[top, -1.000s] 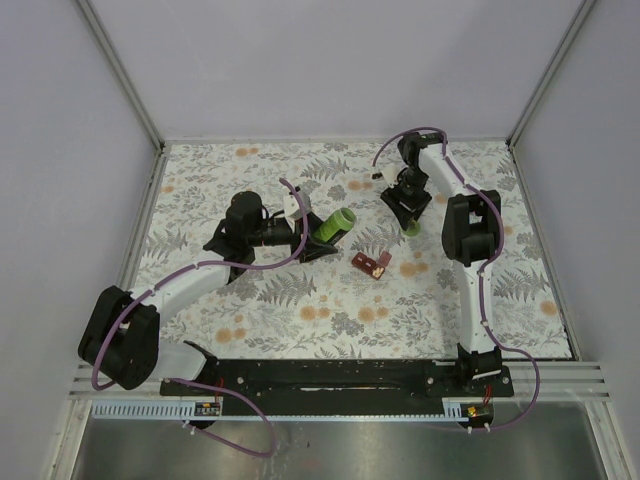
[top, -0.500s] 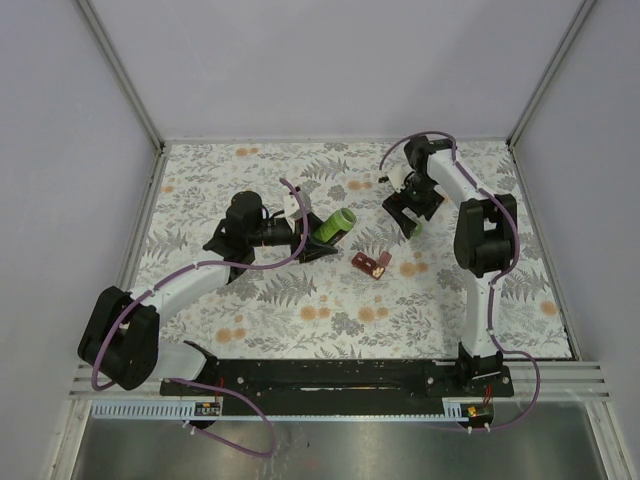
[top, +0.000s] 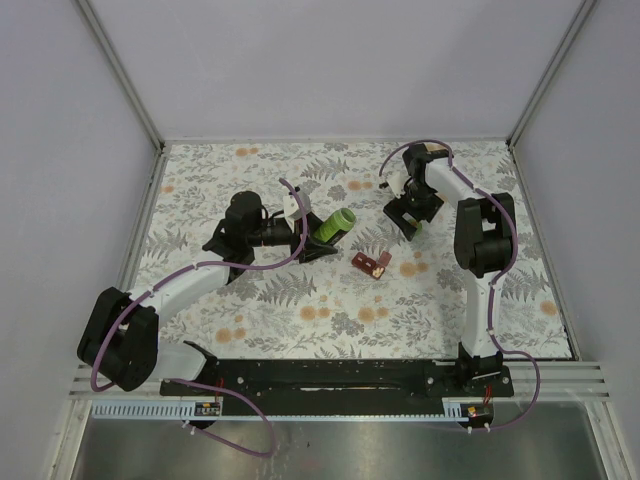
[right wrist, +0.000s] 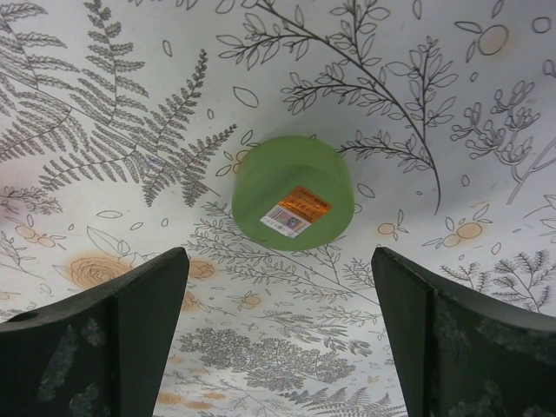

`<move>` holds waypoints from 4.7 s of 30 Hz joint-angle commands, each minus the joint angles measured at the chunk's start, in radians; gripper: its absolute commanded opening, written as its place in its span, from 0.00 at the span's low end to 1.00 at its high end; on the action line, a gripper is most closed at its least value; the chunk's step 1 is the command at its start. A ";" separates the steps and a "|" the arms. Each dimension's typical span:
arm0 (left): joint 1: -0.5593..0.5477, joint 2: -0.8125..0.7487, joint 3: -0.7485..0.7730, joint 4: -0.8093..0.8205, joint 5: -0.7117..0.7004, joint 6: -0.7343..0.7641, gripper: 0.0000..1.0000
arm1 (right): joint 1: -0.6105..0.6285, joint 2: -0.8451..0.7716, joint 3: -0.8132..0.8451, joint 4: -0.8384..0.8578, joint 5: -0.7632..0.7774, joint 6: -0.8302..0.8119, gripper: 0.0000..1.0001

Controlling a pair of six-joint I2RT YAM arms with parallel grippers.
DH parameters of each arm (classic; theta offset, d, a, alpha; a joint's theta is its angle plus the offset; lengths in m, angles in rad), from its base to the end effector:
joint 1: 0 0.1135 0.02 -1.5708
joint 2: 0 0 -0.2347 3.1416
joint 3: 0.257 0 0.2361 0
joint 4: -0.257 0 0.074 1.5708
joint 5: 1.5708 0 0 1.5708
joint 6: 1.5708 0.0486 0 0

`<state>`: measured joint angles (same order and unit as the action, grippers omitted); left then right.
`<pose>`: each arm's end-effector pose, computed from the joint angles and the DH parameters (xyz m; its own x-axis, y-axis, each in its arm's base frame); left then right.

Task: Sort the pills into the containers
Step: Screw the lid of the pill bottle onto the pill bottle.

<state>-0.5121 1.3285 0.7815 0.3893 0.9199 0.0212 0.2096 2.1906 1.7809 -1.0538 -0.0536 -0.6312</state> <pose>0.2357 -0.1768 0.2576 -0.1161 0.0800 -0.9900 0.9845 0.1415 -0.1040 0.3934 0.0864 0.1468 -0.6592 -0.7427 -0.1179 -0.7461 0.6655 -0.0202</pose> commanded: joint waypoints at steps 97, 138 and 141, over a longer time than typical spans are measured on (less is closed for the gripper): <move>0.003 -0.012 0.091 0.045 0.076 -0.081 0.00 | 0.122 0.281 0.380 -0.433 0.238 -0.081 0.71; -0.008 -0.008 0.206 -0.413 -0.157 0.258 0.00 | 0.120 -0.499 0.100 -0.218 -0.615 0.071 0.24; -0.026 -0.020 0.239 -0.503 -0.217 0.327 0.00 | 0.120 -0.541 0.092 -0.212 -0.698 0.064 0.24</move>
<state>-0.5186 1.3308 0.9413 0.0067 0.7982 0.2211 0.3210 1.7145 1.8835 -1.2945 -0.5480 -0.5804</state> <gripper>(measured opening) 0.561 0.602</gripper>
